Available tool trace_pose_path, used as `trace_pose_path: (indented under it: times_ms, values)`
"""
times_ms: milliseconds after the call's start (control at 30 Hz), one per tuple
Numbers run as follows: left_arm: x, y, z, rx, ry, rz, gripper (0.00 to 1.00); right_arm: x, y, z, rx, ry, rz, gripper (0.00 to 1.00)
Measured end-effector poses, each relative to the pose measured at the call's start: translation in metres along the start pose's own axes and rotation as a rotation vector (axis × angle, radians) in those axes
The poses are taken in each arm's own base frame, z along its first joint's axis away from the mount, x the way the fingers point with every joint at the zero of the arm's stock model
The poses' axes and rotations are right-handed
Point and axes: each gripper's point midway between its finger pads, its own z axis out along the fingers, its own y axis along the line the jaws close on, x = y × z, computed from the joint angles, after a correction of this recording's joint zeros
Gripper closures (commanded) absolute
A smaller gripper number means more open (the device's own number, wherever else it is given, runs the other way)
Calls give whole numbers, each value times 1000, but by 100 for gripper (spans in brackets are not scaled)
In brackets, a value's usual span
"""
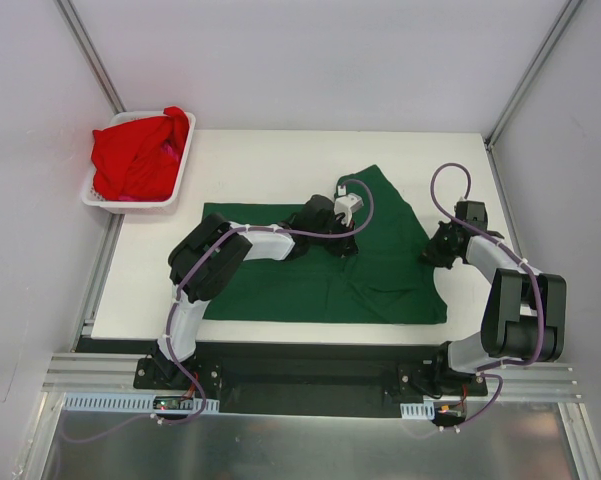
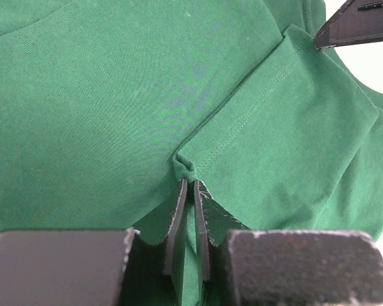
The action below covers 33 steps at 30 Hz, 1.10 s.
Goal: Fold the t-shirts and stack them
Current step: Fold the tshirt
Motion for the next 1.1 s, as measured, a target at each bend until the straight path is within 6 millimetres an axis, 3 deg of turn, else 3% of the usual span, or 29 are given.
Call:
trace_pose_path:
  times_ms: [967,1000,1100]
  values:
    - [-7,1,-5,-26,-11,17,95,-16,11,-9,-21,-27,-6,98]
    - [-8,1,-6,-25,-15,20,94,-16,11,-9,-21,-26,-6,86]
    - [-13,-1,-8,-22,-24,35,95,-16,11,-9,-16,-28,-2,68]
